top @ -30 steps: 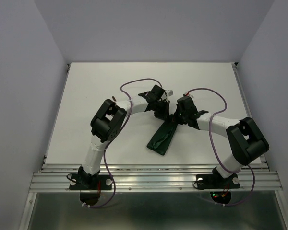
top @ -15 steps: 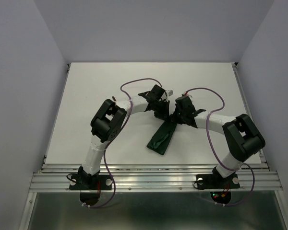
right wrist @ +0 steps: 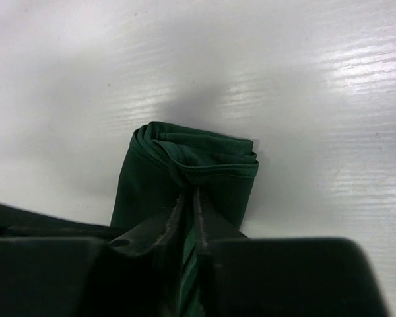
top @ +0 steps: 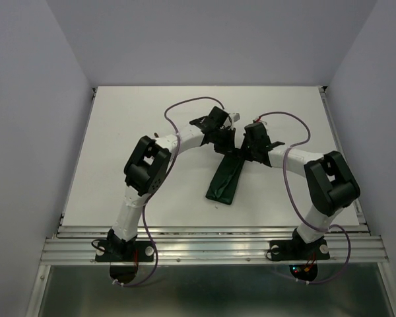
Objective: Fold the napkin into a case and place the utensils inside
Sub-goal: Stuff the top corner of the smaller-rectangle-folded napkin into the folded napkin, then smooth out the smaller rectangle-folded napkin at the center of the board.
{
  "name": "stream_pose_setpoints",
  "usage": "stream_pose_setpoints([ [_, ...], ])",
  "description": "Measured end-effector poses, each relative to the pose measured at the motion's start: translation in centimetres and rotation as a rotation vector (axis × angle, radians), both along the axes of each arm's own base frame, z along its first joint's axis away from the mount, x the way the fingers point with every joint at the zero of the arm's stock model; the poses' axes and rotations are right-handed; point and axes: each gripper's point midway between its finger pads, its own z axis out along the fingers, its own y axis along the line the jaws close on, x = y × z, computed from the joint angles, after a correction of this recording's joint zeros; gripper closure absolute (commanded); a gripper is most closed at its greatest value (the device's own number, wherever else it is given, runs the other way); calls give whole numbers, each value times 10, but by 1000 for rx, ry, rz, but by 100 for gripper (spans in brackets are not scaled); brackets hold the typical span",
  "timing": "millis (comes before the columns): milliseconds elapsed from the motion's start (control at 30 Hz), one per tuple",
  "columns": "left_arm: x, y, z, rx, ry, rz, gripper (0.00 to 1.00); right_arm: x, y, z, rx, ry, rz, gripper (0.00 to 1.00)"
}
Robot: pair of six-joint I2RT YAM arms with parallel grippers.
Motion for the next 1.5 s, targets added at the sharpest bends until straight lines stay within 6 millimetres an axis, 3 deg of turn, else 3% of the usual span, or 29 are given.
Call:
stream_pose_setpoints([
  [100,11,0,12,-12,-22,12,100,5,-3,-3,-12,9,5,62],
  [200,18,-1,21,-24,-39,18,100,9,-4,1,-13,0,7,56],
  [400,21,3,23,-19,-39,29,100,9,-11,9,-17,-4,6,52],
  [633,23,17,17,50,-61,65,100,-5,-18,49,37,-74,-7,51],
  [800,4,48,22,124,-81,97,96,-40,-17,46,116,-39,8,51],
  [900,-15,68,29,175,-106,107,68,-77,-15,24,179,53,30,51],
  [1000,-41,76,36,222,-137,87,54,-101,-11,5,229,144,33,50],
  [1200,-73,64,34,304,-212,25,52,-128,4,-8,358,210,43,49],
  [1500,-92,64,22,400,-302,-59,45,-138,21,-16,485,236,36,60],
])
